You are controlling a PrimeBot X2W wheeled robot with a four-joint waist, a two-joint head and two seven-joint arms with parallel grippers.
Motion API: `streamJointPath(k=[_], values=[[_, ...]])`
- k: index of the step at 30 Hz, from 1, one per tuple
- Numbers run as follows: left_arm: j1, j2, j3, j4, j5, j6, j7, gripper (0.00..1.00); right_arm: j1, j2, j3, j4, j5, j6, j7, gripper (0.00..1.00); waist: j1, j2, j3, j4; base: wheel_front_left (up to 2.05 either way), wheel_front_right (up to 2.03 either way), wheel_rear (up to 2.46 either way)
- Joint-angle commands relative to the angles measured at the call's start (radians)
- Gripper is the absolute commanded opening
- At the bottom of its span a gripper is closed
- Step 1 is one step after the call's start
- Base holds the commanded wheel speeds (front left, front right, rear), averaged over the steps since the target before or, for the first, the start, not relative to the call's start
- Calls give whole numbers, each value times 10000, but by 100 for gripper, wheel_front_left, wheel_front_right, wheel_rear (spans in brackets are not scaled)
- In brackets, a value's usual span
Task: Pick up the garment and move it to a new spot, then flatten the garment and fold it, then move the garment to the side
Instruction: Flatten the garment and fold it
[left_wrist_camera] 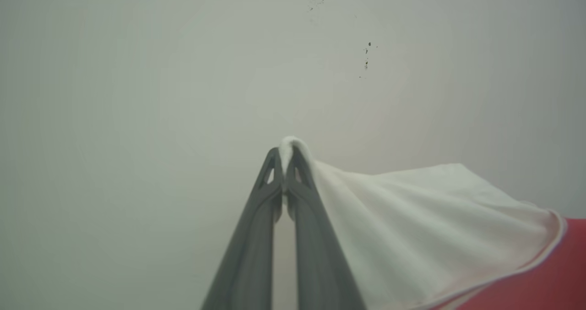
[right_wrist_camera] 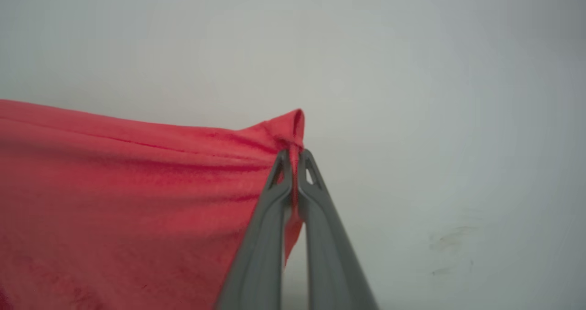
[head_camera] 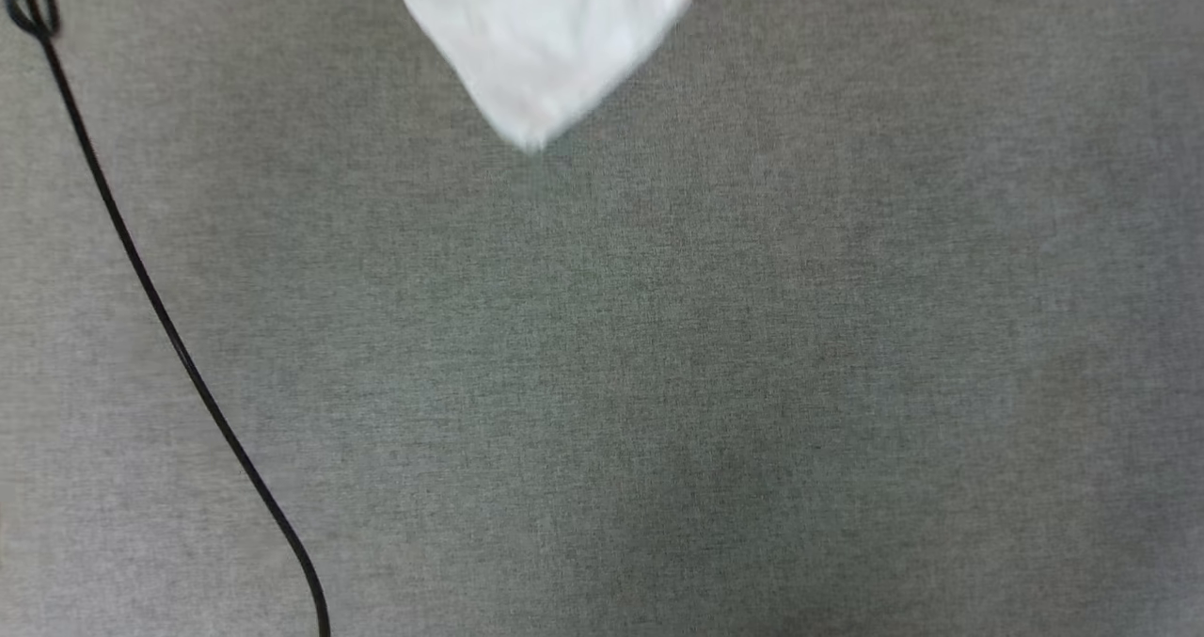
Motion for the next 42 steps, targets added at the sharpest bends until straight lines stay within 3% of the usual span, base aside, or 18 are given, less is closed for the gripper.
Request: streamJointPath(k=[1,11,20,22,30,42], values=[[-360,91,6,197,77,-24,21,0,-329,9,20,133,-95,-17,-116,0,-1,0,285,-27,0,0,0],[-1583,114,-107,1541,58,-304,-92,0,-1449,228,486,1374,88,-16,-805,0,-1,0,1471,43,0,0,0],[-890,-63,-15,2713,-448,-887,-346,0,-907,337,1251,2655,824,-16,-1449,0,-1,0,1733,123,0,0,0],[125,-183,2,3164,-749,-1191,-470,0,75,341,1809,3069,1284,-14,-1853,0,-1,0,1236,137,0,0,0],[3108,-549,20,3620,-1391,-1520,-1168,0,2886,162,2728,3632,2301,-16,-2648,0,-1,0,-363,219,0,0,0],[7499,-550,-35,3052,-1781,-1608,-1630,0,6417,-25,3421,3636,3217,-17,-3312,0,-1,0,-2616,263,0,0,0]])
